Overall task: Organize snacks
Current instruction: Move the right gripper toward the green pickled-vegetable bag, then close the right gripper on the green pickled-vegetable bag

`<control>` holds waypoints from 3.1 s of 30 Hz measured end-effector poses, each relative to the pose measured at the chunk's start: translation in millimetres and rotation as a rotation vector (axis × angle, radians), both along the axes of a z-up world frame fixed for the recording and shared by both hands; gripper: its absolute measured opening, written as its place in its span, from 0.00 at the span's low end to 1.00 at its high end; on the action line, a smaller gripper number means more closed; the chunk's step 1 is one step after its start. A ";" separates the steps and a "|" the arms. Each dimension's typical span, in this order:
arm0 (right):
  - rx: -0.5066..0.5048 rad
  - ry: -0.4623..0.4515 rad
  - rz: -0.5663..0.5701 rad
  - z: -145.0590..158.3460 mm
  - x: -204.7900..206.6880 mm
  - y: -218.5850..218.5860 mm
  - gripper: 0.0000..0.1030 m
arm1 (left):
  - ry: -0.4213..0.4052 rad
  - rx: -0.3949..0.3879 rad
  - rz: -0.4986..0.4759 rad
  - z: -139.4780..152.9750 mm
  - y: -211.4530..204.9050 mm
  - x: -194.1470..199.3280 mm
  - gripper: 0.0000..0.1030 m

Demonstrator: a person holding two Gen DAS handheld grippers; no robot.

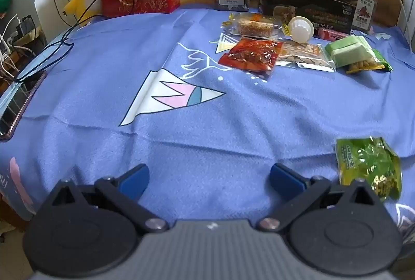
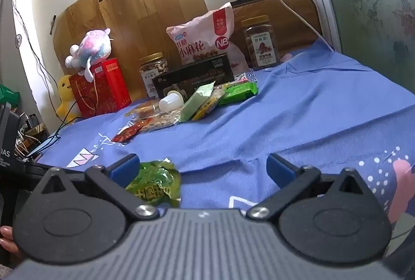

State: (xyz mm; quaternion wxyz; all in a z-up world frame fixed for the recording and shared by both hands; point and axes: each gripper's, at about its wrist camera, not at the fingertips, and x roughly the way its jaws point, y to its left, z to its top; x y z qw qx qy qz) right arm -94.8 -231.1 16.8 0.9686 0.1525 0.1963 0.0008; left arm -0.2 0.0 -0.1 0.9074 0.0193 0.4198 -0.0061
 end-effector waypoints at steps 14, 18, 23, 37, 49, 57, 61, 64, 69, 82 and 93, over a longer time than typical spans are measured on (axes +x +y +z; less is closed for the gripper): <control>-0.004 0.025 0.021 -2.0 1.3 4.2 1.00 | -0.033 0.007 -0.038 -0.1 0.6 -10.9 1.00; -0.016 0.021 0.033 -0.3 -0.3 5.0 1.00 | -0.046 0.013 -0.047 0.5 -0.2 -15.3 1.00; -0.026 0.012 0.045 1.5 -3.1 5.3 0.99 | -0.146 0.034 -0.137 12.4 -7.2 -33.6 0.89; 0.058 0.131 0.180 -12.7 21.6 2.9 0.58 | -0.006 -0.246 -0.450 14.5 -30.1 -21.2 0.57; 0.140 0.199 0.318 -24.9 41.7 8.2 0.24 | 0.006 -0.293 -0.485 8.8 -46.8 -10.7 0.31; 0.060 0.121 0.335 -1.0 71.0 15.3 0.15 | -0.092 -0.246 -0.488 38.5 -60.4 22.7 0.22; 0.009 0.114 0.320 -3.1 102.8 18.2 0.15 | -0.075 -0.243 -0.449 32.1 -64.1 53.0 0.22; 0.010 0.145 0.313 -9.8 114.1 17.6 0.16 | -0.055 -0.230 -0.431 24.9 -62.7 61.8 0.22; 0.033 0.177 0.314 -17.0 114.9 16.1 0.22 | -0.057 -0.191 -0.402 17.2 -57.6 63.0 0.24; 0.097 0.171 0.287 -25.2 113.2 11.6 0.29 | -0.060 -0.073 -0.322 13.2 -60.1 61.8 0.32; 0.177 0.192 0.276 -26.8 117.3 3.6 0.29 | -0.056 -0.036 -0.310 11.2 -59.5 60.8 0.33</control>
